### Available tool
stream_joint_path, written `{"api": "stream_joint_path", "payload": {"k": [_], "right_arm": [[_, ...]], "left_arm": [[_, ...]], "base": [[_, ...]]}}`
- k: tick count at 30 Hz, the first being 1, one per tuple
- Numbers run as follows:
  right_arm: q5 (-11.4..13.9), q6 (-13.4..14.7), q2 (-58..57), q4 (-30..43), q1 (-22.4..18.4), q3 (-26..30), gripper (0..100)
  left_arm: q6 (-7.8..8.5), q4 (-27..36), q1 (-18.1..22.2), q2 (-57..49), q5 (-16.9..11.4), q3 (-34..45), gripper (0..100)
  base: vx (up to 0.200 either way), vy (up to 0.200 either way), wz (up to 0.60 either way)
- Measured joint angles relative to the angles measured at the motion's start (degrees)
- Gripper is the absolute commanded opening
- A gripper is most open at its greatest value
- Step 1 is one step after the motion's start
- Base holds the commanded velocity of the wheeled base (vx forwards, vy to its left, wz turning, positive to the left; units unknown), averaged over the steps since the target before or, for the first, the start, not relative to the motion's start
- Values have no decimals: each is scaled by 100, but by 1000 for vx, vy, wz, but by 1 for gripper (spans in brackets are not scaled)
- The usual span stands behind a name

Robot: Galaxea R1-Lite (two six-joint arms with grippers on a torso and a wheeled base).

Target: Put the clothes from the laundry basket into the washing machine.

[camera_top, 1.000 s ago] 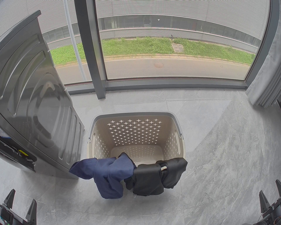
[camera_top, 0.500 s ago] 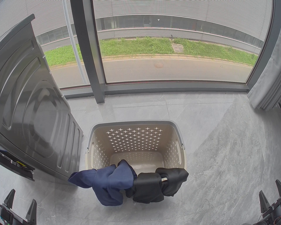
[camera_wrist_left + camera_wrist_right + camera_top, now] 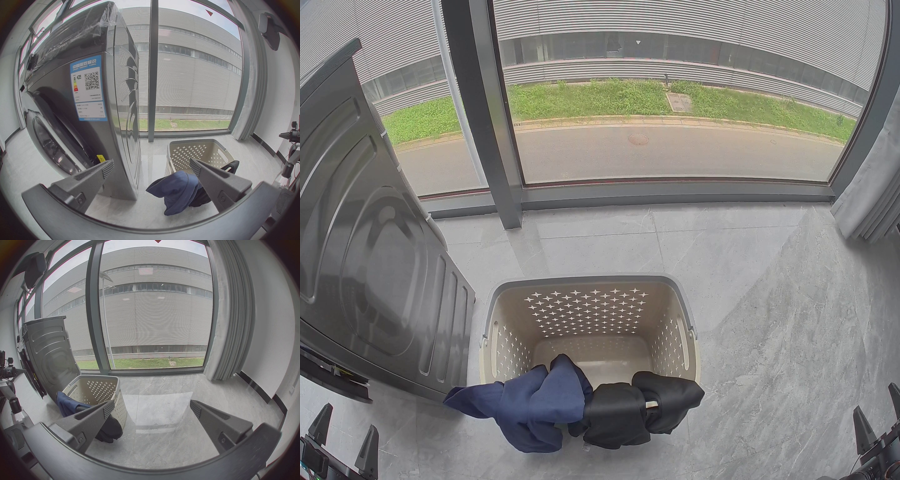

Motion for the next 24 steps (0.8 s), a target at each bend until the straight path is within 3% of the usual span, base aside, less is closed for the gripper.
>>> {"api": "stream_joint_path", "payload": {"k": [2, 11, 20, 24], "right_arm": [[0, 0, 0, 0, 0, 0, 100], [2, 0, 0, 0, 0, 0, 100], [2, 0, 0, 0, 2, 0, 100], [2, -2, 0, 0, 0, 0, 100]], "left_arm": [[-2, 0, 0, 0, 0, 0, 100], [-2, 0, 0, 0, 0, 0, 100], [-2, 2, 0, 0, 0, 0, 100], [-2, 0, 2, 0, 0, 0, 100]], "base": [[0, 0, 0], [200, 0, 0], [0, 0, 0], [0, -200, 0]]}}
